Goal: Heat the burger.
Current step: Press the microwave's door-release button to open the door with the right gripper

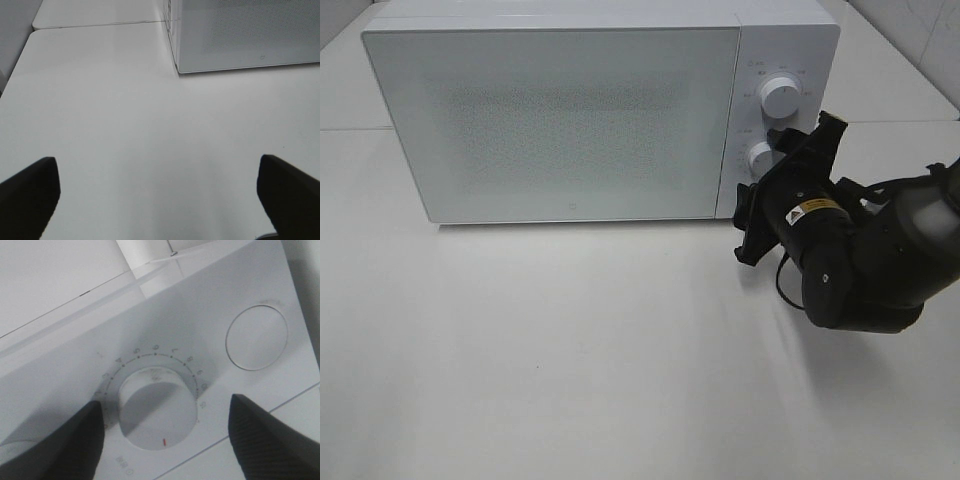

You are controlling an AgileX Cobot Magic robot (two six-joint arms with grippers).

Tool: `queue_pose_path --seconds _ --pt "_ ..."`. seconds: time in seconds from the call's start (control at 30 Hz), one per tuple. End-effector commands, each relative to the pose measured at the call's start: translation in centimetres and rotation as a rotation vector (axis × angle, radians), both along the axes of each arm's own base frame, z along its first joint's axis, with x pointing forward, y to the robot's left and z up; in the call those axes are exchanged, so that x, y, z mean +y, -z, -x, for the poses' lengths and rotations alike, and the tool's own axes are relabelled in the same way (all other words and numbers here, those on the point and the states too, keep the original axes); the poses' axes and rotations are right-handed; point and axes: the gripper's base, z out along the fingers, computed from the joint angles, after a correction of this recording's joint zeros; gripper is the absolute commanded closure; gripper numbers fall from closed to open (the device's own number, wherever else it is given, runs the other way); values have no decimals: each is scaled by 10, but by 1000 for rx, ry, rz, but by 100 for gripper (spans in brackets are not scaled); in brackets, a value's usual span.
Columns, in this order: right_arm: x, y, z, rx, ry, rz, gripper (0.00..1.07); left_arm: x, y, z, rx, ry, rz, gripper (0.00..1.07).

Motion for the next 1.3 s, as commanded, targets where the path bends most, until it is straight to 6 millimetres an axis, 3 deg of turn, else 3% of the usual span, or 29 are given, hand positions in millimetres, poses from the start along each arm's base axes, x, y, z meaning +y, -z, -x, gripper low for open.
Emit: queue_pose_path --seconds 0.03,0.47,0.9,1.1,1.23,1.3 --pt "1 -8 0 -32 -6 2 44 0 -1 2 -30 0 8 2" --pt "-3 -7 24 13 -16 1 44 0 -1 2 -30 0 8 2" --pt "6 -27 53 -52 -74 131 44 0 -1 2 -30 0 8 2" --pt "9 -50 62 -149 -150 333 44 0 -1 2 -30 0 8 2" --pt "5 -76 68 -271 -200 618 44 0 -1 2 -30 0 8 2" --pt "4 -78 70 -278 -214 680 44 0 -1 2 -30 0 8 2"
